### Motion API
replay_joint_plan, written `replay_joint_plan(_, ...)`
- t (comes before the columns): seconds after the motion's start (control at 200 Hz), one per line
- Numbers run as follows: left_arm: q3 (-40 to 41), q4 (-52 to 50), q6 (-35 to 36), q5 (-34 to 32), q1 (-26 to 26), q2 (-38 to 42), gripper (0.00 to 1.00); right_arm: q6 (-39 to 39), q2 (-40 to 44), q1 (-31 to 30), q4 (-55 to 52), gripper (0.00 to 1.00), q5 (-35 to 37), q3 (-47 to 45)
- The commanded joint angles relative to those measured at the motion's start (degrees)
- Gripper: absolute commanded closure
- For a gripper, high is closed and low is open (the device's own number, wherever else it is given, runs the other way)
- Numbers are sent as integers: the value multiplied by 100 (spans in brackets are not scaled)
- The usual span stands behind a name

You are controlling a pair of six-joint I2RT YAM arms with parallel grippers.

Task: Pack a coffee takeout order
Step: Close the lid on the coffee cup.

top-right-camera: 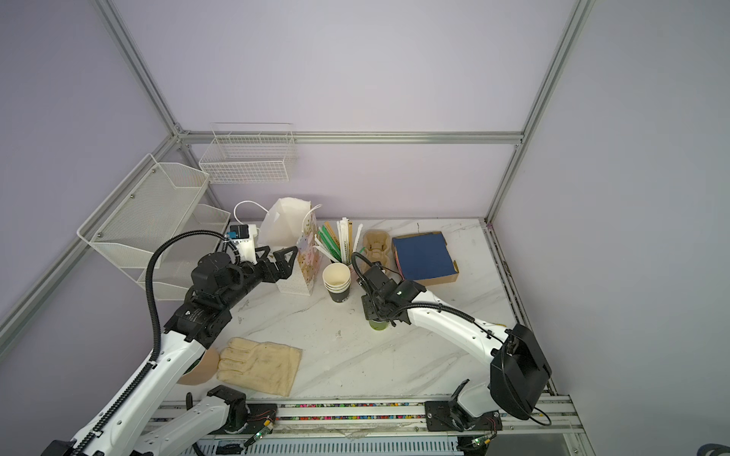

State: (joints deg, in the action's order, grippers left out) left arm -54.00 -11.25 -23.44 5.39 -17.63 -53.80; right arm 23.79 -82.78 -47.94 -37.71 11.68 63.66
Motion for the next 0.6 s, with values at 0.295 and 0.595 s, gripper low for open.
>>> replay_joint_plan(0.295,188,193,-48,76,32,-50,0,554,-254,-163,-649,38,141,-681)
replay_joint_plan(0.595,186,185,-46,67,15,-58,0,870,-325,-373,-443,39,36,-1017)
